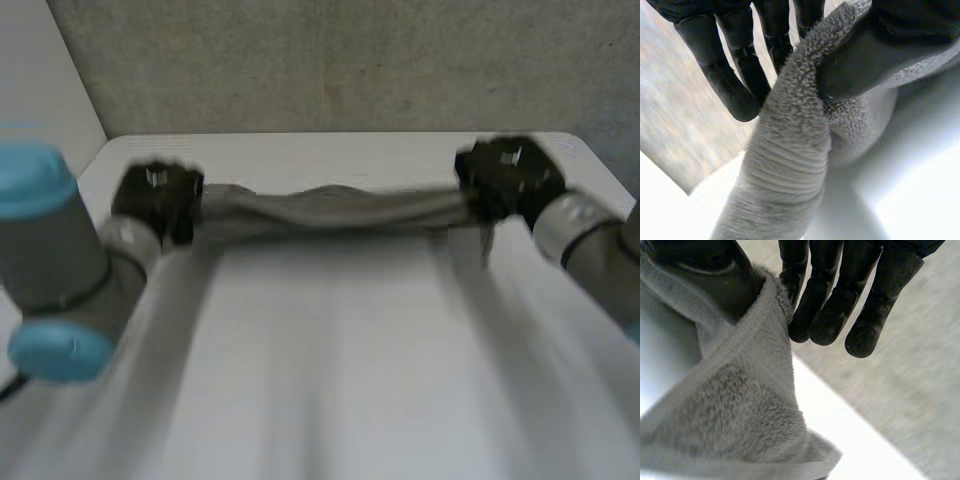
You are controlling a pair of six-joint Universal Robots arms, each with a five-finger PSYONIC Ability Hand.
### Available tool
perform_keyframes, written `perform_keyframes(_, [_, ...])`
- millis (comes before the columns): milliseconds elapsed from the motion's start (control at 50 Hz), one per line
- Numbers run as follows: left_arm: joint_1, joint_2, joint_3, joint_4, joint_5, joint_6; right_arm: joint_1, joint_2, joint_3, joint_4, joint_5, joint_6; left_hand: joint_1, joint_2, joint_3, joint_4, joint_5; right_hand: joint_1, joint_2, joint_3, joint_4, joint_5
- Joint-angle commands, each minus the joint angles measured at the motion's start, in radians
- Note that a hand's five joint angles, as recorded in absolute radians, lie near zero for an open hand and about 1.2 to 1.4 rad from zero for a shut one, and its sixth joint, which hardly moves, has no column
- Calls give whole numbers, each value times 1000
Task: Fold the towel.
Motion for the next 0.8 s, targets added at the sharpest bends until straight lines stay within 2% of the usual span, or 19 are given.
perform_keyframes(20, [2,24,-271,123,0,38,-22,-35,219,1,-63,-63,-55,-109,-150,-124,-318,52,64,62,53,48])
perform_keyframes(100, [0,25,-342,152,1,61,-31,-46,284,1,-73,-83,-55,-109,-150,-124,-318,52,64,62,53,48])
perform_keyframes(280, [-15,8,-357,183,1,55,-22,-41,370,-14,-71,-79,-55,-109,-150,-124,-318,52,64,62,53,48])
perform_keyframes(300, [-15,5,-362,187,1,49,-19,-38,373,-23,-70,-73,-66,-120,-161,-135,-330,52,64,62,53,48])
perform_keyframes(320, [-17,1,-368,198,4,41,-19,-38,373,-24,-70,-73,-177,-231,-272,-245,-440,52,64,62,53,48])
perform_keyframes(340, [-17,1,-368,198,4,41,-22,-37,376,-39,-68,-67,-178,-232,-273,-246,-441,-69,-57,-59,-68,-73])
perform_keyframes(360, [-15,-6,-375,221,10,31,-25,-37,384,-62,-67,-59,-242,-296,-337,-310,-505,-666,-654,-656,-665,-670])
perform_keyframes(380, [-9,-7,-386,261,19,12,-25,-37,384,-62,-67,-59,-309,-363,-405,-378,-573,-672,-660,-662,-671,-676])
perform_keyframes(400, [-9,-7,-386,261,20,12,-28,-37,395,-88,-64,-47,-310,-364,-405,-379,-573,-1169,-1158,-1159,-1169,-1173])
perform_keyframes(420, [-3,-4,-403,308,30,-6,-28,-37,395,-88,-64,-47,-447,-500,-542,-515,-710,-1169,-1158,-1159,-1169,-1173])
perform_keyframes(440, [-3,-4,-403,309,30,-6,-28,-41,401,-114,-56,-37,-448,-502,-543,-517,-711,-1169,-1158,-1159,-1169,-1173])
perform_keyframes(480, [6,22,-437,389,50,-41,-28,-47,405,-131,-53,-33,-939,-993,-1034,-1007,-1202,-1169,-1158,-1159,-1169,-1173])
perform_keyframes(620, [16,131,-445,419,56,-100,-32,-122,395,-139,-41,31,-1187,-1241,-1283,-1256,-1451,-1169,-1158,-1159,-1169,-1173])
perform_keyframes(700, [16,172,-432,413,59,-118,-34,-156,373,-136,-39,84,-1188,-1242,-1283,-1256,-1451,-1169,-1158,-1159,-1169,-1173])
perform_keyframes(760, [16,228,-409,387,63,-121,-42,-231,320,-105,-37,136,-1188,-1242,-1283,-1256,-1451,-1169,-1158,-1159,-1169,-1173])
perform_keyframes(800, [16,260,-367,338,63,-123,-42,-245,298,-81,-27,138,-1185,-1239,-1280,-1253,-1448,-1169,-1158,-1159,-1169,-1173])
